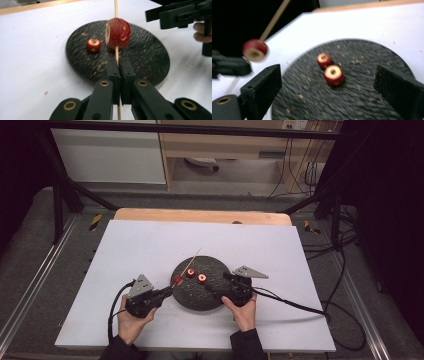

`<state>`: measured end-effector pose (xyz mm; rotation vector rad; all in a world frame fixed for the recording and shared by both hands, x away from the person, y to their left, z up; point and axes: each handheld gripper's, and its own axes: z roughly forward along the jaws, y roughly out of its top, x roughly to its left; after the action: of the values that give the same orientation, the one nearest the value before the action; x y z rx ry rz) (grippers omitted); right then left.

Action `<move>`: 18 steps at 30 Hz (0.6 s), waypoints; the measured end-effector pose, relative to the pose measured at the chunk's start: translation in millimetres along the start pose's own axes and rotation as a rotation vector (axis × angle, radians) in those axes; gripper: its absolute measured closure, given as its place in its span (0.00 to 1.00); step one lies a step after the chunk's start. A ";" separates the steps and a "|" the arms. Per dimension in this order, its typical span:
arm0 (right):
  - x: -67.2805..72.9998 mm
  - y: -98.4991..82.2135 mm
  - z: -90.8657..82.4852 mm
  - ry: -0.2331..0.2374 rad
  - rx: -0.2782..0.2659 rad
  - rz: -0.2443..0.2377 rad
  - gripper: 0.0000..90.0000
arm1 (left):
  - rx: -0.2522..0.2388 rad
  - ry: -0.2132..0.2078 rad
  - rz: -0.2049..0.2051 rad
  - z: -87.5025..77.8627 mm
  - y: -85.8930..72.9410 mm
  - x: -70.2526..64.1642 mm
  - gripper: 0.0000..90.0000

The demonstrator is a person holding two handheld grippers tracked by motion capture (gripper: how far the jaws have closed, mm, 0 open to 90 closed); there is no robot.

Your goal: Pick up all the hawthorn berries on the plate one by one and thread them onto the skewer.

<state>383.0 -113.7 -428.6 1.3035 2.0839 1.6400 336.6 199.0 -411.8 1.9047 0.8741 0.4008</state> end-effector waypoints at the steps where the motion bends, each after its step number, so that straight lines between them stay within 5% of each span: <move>1: -1.2 0.0 0.2 -0.009 0.022 -0.014 0.07 | 0.006 0.003 -0.002 -2.6 -2.9 2.3 0.98; 18: -11.6 10.8 7.8 -0.043 0.263 -0.154 0.05 | 0.054 0.009 -0.026 -23.5 -33.3 22.3 0.98</move>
<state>400.2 -116.6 -426.4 1.2007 2.3704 1.2996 324.3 239.2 -431.5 1.9399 0.9232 0.3732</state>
